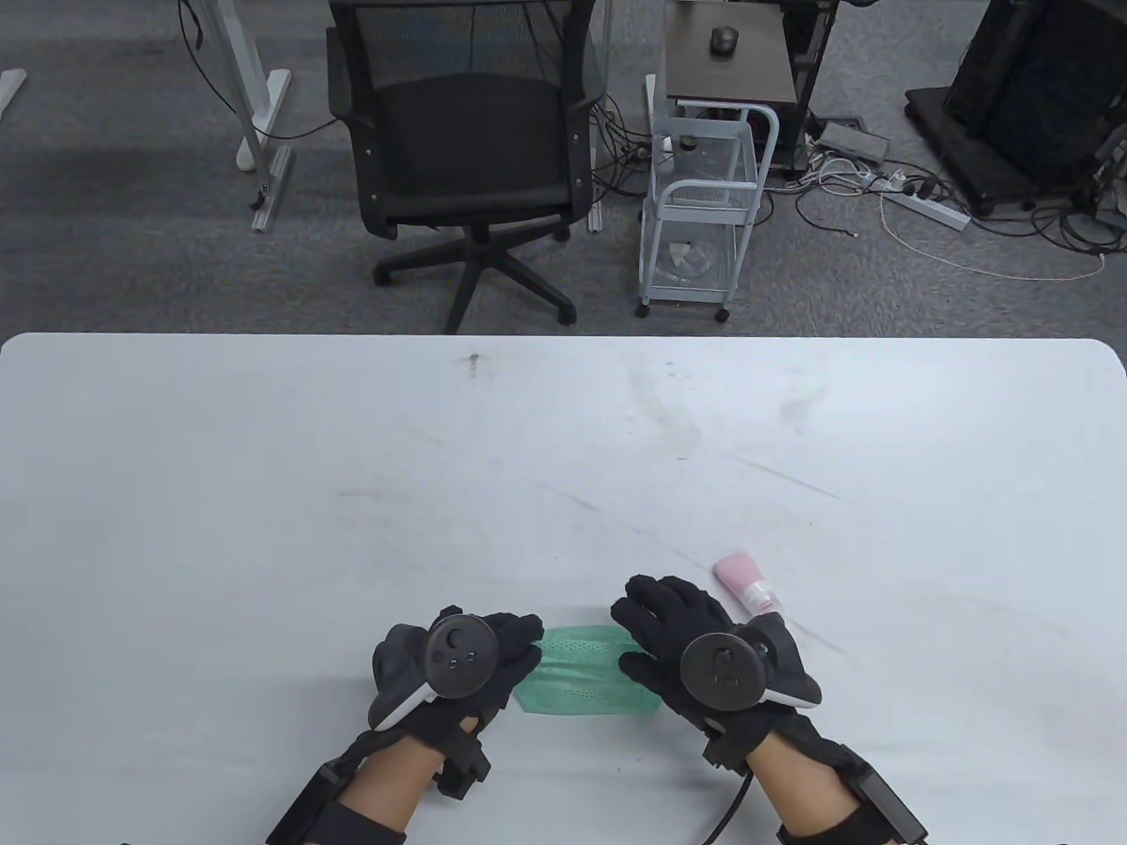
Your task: Take cleansing milk out of the toiletry bag
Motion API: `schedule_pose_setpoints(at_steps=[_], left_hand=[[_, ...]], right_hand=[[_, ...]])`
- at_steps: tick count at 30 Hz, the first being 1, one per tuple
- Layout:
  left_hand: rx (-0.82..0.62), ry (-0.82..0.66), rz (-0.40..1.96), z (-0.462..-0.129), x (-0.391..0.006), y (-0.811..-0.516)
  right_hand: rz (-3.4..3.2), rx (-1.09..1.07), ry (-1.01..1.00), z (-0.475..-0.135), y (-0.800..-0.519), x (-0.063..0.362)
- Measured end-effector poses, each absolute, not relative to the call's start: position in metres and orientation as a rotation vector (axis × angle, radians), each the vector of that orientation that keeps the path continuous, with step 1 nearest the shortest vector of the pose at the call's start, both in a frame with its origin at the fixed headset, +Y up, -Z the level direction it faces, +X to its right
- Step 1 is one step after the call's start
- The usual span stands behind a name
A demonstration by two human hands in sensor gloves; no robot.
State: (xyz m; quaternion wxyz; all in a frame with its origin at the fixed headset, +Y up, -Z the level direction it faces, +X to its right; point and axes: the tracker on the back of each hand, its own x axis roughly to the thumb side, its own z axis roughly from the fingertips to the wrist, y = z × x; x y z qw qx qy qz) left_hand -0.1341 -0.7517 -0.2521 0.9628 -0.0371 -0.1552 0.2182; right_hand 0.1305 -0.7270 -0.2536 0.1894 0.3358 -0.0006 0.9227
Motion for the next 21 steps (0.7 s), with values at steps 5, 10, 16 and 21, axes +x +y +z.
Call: schedule_pose_setpoints(at_steps=[5, 10, 16, 21], left_hand=[[-0.077, -0.324, 0.443, -0.2517, -0.1320, -0.7524], [-0.082, -0.335, 0.453, -0.2517, -0.1316, -0.7528], [-0.091, -0.339, 0.454, -0.2519, -0.1321, -0.7528], [-0.103, -0.341, 0.426, -0.2526, -0.1339, -0.7526]], right_hand=[[2.617, 0.967, 0.025, -0.2545, -0.7292, 0.1286], [2.644, 0.950, -0.012, -0.2536, -0.7309, 0.1259], [2.654, 0.910, -0.060, -0.2547, -0.7311, 0.1274], [2.658, 0.849, -0.092, -0.2568, -0.7312, 0.1323]])
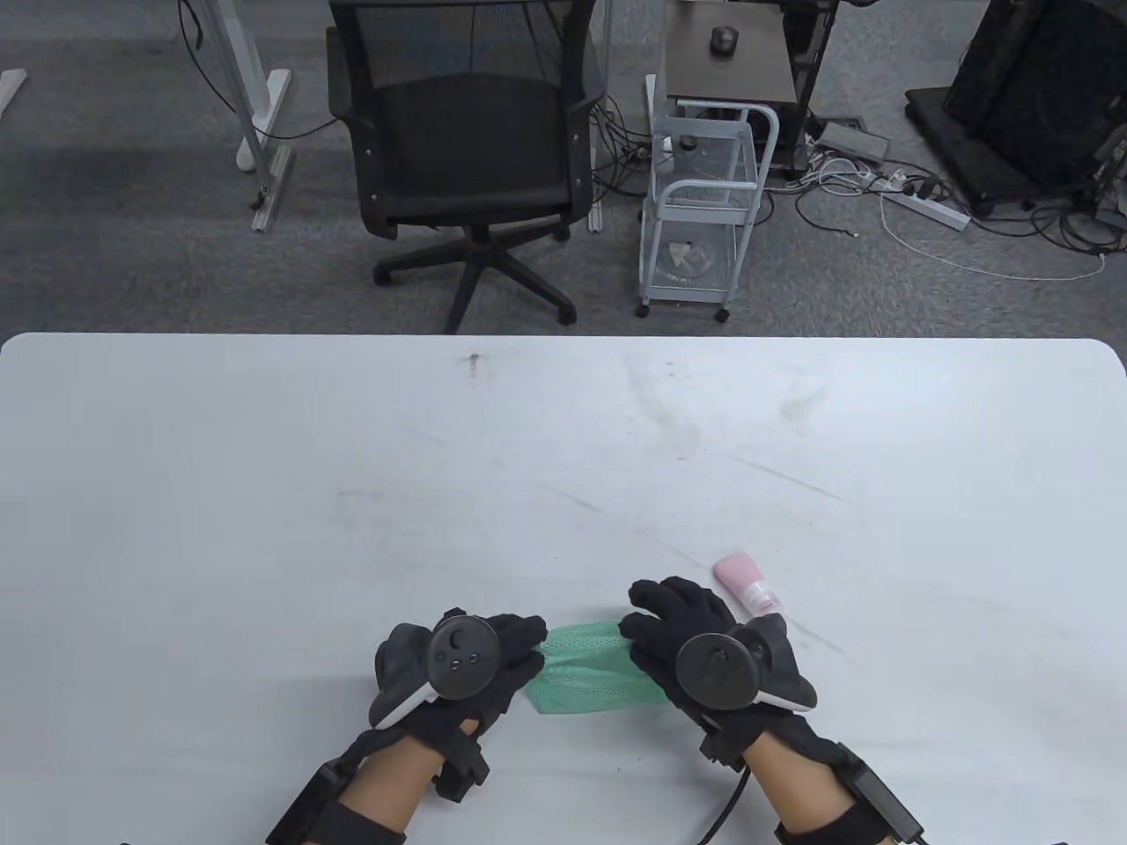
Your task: Take cleansing milk out of the toiletry bag
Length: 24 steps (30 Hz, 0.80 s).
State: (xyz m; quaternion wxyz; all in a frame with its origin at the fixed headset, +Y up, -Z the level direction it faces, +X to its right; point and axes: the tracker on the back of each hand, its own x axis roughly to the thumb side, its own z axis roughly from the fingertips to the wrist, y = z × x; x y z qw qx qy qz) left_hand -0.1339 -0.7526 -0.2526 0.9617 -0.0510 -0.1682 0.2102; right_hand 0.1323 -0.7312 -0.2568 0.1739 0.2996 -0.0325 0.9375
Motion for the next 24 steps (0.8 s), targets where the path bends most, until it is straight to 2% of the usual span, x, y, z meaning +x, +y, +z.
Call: schedule_pose_setpoints(at_steps=[14, 24], left_hand=[[-0.163, -0.332, 0.351, -0.259, -0.129, -0.765], [-0.135, -0.330, 0.387, -0.261, -0.132, -0.764]], right_hand=[[2.710, 0.741, -0.138, -0.262, -0.737, 0.136], [2.745, 0.732, -0.154, -0.262, -0.739, 0.133]])
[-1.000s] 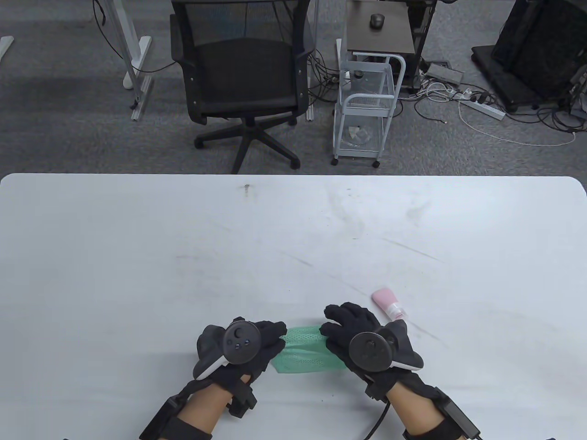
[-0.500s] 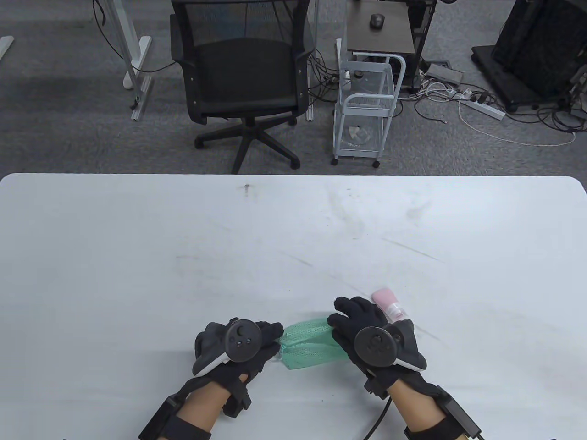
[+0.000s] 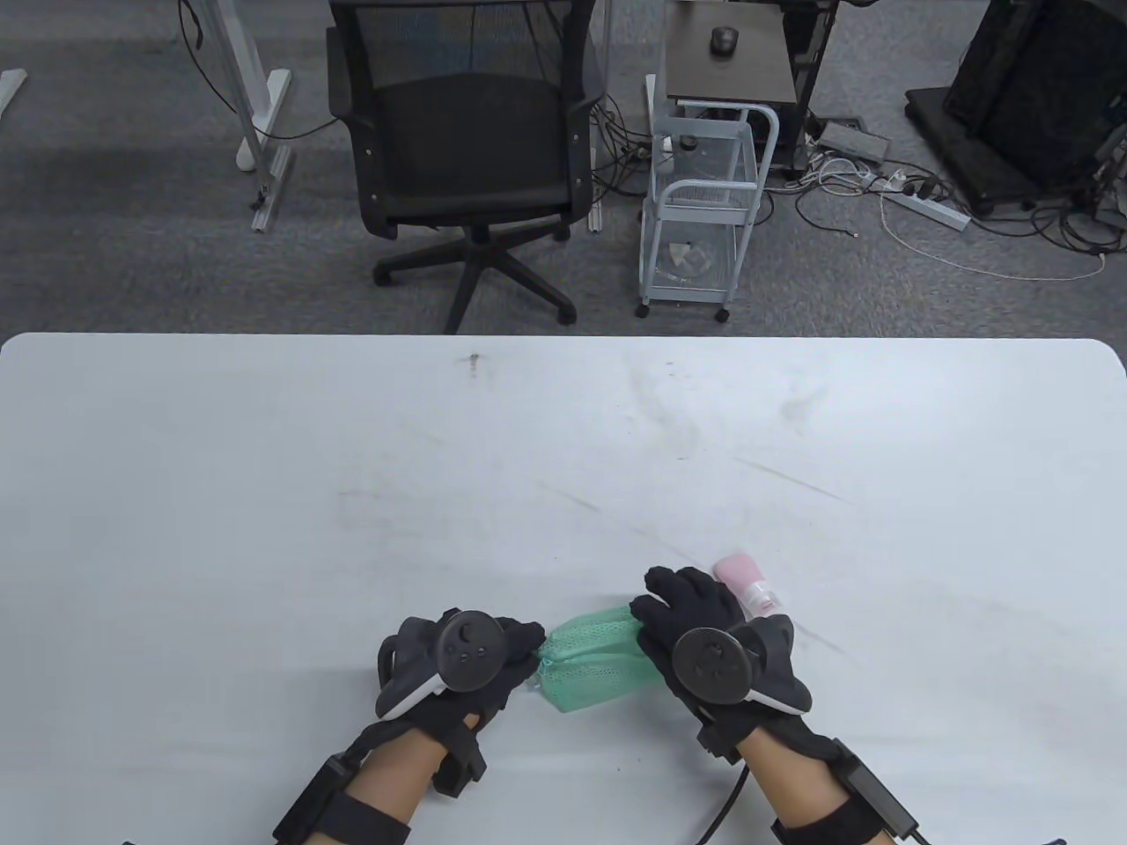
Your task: Take cleansing milk out of the toiletry bag
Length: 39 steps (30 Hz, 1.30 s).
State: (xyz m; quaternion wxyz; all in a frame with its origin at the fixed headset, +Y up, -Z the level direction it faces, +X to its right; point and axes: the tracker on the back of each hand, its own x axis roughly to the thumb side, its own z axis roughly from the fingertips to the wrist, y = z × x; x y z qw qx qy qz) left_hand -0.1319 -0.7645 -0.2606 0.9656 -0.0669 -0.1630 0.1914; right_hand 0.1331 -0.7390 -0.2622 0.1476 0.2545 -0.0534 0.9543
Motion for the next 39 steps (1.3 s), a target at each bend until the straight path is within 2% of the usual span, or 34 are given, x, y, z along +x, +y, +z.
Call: schedule_pose_setpoints(at_steps=[12, 18, 21, 28, 39], left_hand=[[-0.107, -0.325, 0.420, -0.259, -0.132, -0.760], [-0.078, -0.301, 0.470, -0.257, -0.134, -0.755], [-0.082, -0.295, 0.488, -0.256, -0.134, -0.753], [-0.077, -0.298, 0.502, -0.254, -0.132, -0.751], [-0.073, -0.317, 0.544, -0.250, -0.125, -0.748]], right_hand=[[2.736, 0.709, -0.208, -0.258, -0.731, 0.134], [2.709, 0.773, -0.388, -0.238, -0.710, 0.129], [2.675, 0.835, -0.368, -0.226, -0.705, 0.120], [2.690, 0.883, -0.233, -0.208, -0.717, 0.089], [2.732, 0.826, -0.238, -0.205, -0.735, 0.073]])
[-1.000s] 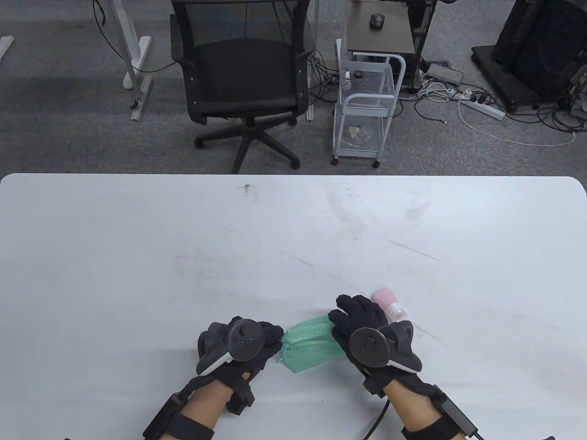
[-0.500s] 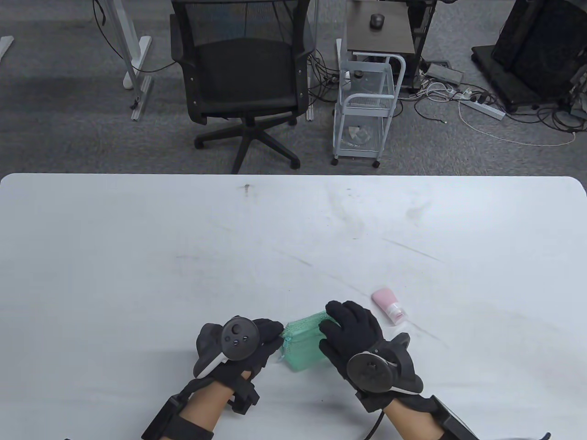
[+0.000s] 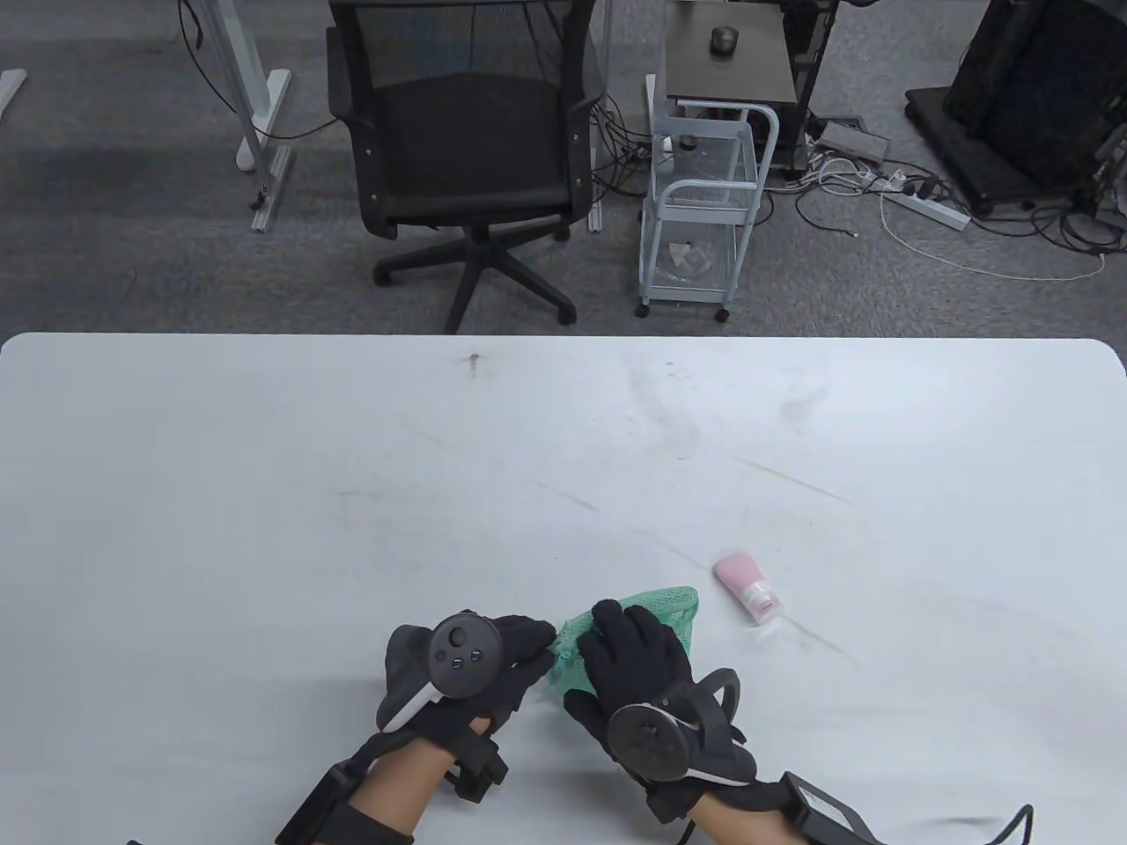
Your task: Take cleansing milk out of the toiletry bag
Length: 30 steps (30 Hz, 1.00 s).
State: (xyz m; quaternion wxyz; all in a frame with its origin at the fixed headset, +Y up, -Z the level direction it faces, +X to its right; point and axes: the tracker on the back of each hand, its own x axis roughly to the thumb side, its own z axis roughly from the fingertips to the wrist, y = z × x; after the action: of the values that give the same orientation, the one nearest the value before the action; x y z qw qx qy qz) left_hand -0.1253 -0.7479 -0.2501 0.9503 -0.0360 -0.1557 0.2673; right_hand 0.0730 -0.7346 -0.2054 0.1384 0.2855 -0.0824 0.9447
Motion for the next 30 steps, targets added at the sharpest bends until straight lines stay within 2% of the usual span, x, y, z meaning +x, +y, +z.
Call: schedule_pose_setpoints(at_steps=[30], left_hand=[[-0.076, -0.348, 0.593, -0.242, -0.113, -0.744]], right_hand=[[2.715, 0.727, -0.301, -0.217, -0.743, 0.070]])
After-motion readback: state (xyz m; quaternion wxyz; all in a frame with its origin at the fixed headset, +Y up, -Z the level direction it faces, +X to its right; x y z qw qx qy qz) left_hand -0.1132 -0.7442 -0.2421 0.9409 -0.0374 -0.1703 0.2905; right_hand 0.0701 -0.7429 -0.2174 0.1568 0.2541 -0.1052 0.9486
